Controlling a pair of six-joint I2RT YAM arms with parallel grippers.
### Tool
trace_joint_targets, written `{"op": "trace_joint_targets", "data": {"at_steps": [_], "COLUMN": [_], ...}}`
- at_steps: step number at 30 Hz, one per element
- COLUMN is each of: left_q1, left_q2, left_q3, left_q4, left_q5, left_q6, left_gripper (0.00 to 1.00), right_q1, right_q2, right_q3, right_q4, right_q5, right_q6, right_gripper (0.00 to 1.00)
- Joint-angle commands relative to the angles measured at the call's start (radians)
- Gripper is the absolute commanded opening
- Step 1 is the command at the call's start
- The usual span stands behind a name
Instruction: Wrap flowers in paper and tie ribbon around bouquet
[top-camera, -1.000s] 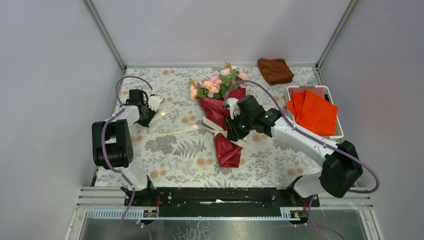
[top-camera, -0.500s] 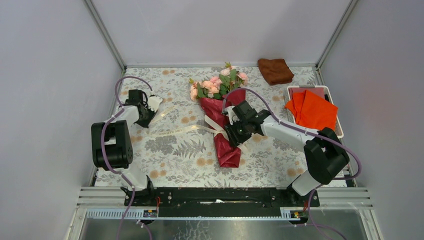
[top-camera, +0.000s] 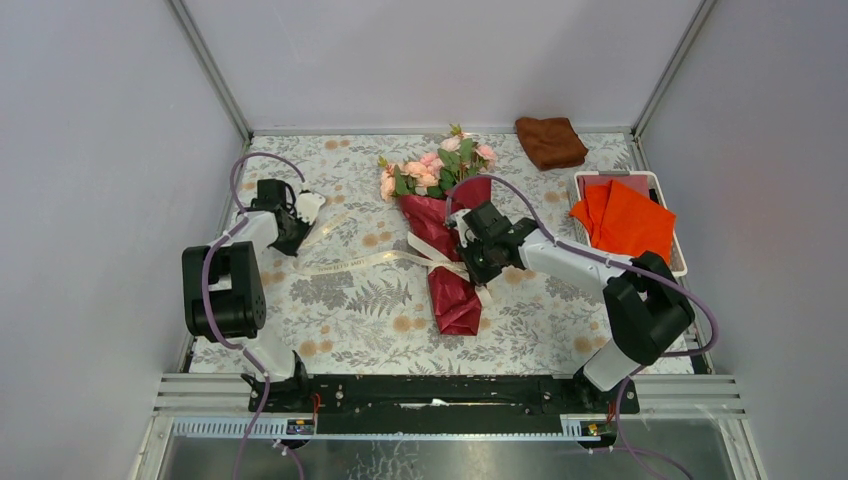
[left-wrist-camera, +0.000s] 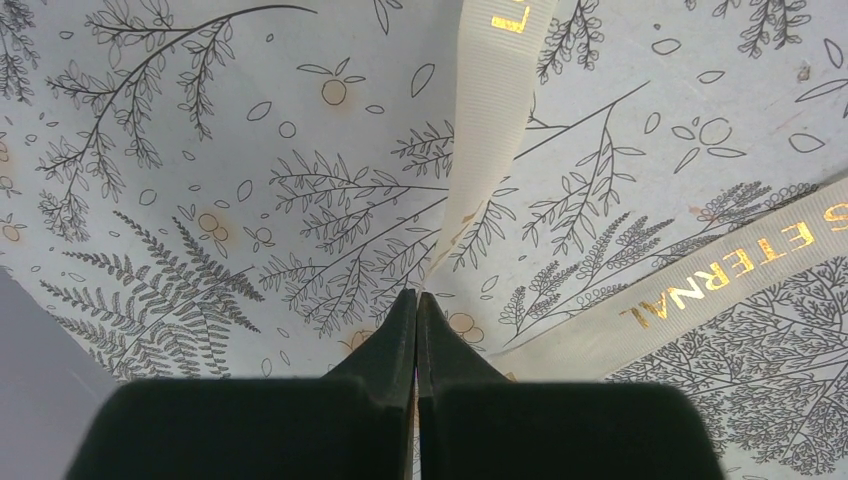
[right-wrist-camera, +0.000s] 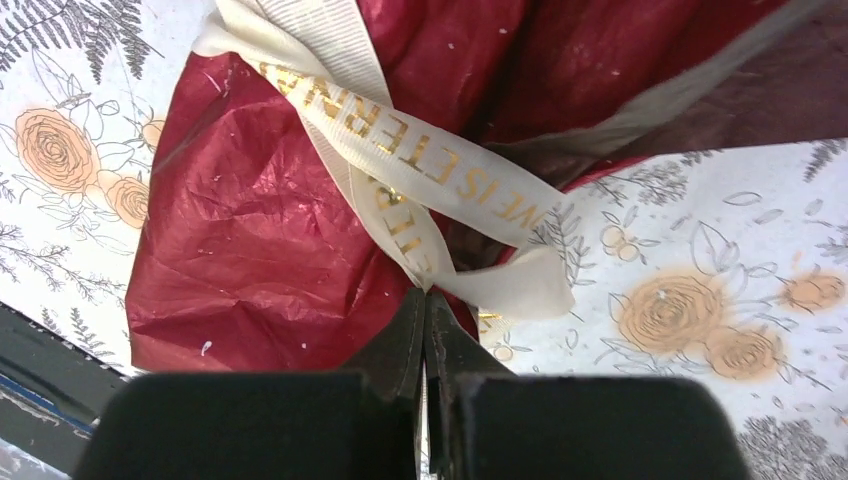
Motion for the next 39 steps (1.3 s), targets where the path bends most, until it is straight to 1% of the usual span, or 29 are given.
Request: {"op": "trace_joint_targets", "data": {"at_steps": [1,4,6,9,11,12,16,21,22,25,26,27,29,30,31,33,35,36,39], "left_q1": [-0.003,-0.003,-0.005,-0.013,-0.021,-0.029,-0.076,-0.144,-0.164,-0.274,-0.310,-0.336,-0.357,-0.359,-0.359,-0.370,-0.402,-0.427,-0.494], "left_q2": [-0.030,-0.029,-0.030,-0.032,-0.034,-0.040,-0.082,-0.179,-0.197,-0.254,-0.281,-0.310,-0.375,-0.399,-0.402,-0.373,-0.354,-0.354,-0.329], "left_q3": [0.022,0.032,0.040,0.048,0.050,0.052,0.053,0.051,0.050,0.045,0.047,0.055,0.098,0.141,0.199,0.316,0.353,0.342,0.295], "left_q4": [-0.007,-0.005,-0.007,-0.011,-0.016,-0.021,-0.042,-0.089,-0.102,-0.164,-0.186,-0.209,-0.239,-0.251,-0.271,-0.296,-0.228,-0.161,0.033], "left_q5": [0.009,0.012,0.024,0.033,0.036,0.040,0.062,0.152,0.166,0.201,0.239,0.303,0.463,0.547,0.629,0.786,0.894,0.916,0.923], "left_q6": [-0.010,-0.016,-0.023,-0.026,-0.027,-0.024,-0.006,0.013,0.018,0.058,0.076,0.092,0.104,0.096,0.076,-0.006,-0.106,-0.161,-0.326], "left_gripper": [0.00,0.00,0.00,0.00,0.00,0.00,0.00,0.00,0.00,0.00,0.14,0.38,0.78,0.90,0.94,0.97,0.99,0.99,0.99], "right_q1": [0.002,0.002,0.003,0.001,0.001,0.001,0.001,0.000,0.000,0.001,0.001,0.001,0.001,0.001,0.001,0.002,0.001,0.001,0.001], "right_q2": [-0.097,-0.210,-0.291,-0.393,-0.437,-0.450,-0.473,-0.499,-0.502,-0.481,-0.467,-0.451,-0.421,-0.407,-0.393,-0.367,-0.351,-0.347,-0.352], "right_q3": [0.081,0.124,0.134,0.144,0.157,0.168,0.232,0.354,0.370,0.406,0.415,0.421,0.431,0.439,0.448,0.454,0.441,0.428,0.388], "right_q4": [-0.076,-0.126,-0.112,-0.044,0.018,0.046,0.149,0.261,0.286,0.351,0.360,0.368,0.391,0.400,0.410,0.436,0.504,0.528,0.591], "right_q5": [0.097,0.022,-0.103,-0.309,-0.412,-0.437,-0.434,-0.337,-0.318,-0.291,-0.290,-0.289,-0.297,-0.301,-0.304,-0.313,-0.310,-0.300,-0.250], "right_q6": [0.005,0.009,0.004,0.009,0.037,0.051,0.119,0.146,0.150,0.157,0.165,0.178,0.200,0.207,0.214,0.238,0.264,0.277,0.316], "right_gripper": [0.00,0.00,0.00,0.00,0.00,0.00,0.00,0.00,0.00,0.00,0.00,0.00,0.00,0.00,0.00,0.00,0.00,0.00,0.00]}}
